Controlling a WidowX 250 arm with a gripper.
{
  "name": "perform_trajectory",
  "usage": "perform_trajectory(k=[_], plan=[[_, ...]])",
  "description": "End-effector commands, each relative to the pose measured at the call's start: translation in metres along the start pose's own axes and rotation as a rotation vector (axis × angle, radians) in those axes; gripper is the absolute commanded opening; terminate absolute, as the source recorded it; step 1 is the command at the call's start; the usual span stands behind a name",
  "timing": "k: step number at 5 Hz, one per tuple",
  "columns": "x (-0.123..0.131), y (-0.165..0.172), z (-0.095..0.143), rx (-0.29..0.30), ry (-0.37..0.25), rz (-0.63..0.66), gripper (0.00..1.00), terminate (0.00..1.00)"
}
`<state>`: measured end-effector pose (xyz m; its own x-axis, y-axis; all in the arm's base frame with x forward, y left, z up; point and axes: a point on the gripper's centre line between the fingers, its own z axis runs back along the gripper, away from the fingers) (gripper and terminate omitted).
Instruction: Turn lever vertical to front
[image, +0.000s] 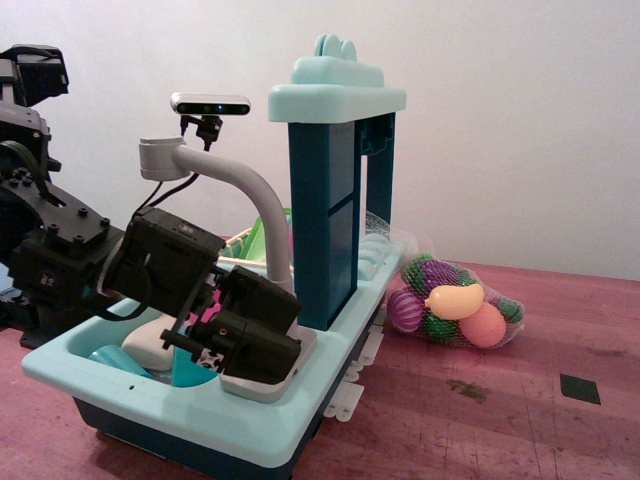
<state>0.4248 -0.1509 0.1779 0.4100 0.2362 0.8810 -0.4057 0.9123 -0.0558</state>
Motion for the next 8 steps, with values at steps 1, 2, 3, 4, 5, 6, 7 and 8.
perform_trajectory(k=[1, 2, 3, 4, 5, 6, 7, 8], plan=[[0.009, 0.037, 0.011, 0.071, -0.033, 0.097, 1.00, 0.00], [-0.007, 0.054, 0.024, 0.112, -0.040, 0.136, 1.00, 0.00], [-0.023, 0.067, 0.032, 0.142, -0.055, 0.171, 1.00, 0.00], [-0.039, 0.072, 0.025, 0.150, -0.060, 0.193, 1.00, 0.00], [-0.060, 0.070, 0.020, 0.129, -0.017, 0.202, 1.00, 0.00], [-0.074, 0.072, 0.051, 0.151, 0.056, 0.179, 1.00, 0.00], [-0.078, 0.085, 0.103, 0.239, 0.067, 0.176, 1.00, 0.00], [-0.086, 0.109, 0.141, 0.289, 0.090, 0.167, 1.00, 0.00]])
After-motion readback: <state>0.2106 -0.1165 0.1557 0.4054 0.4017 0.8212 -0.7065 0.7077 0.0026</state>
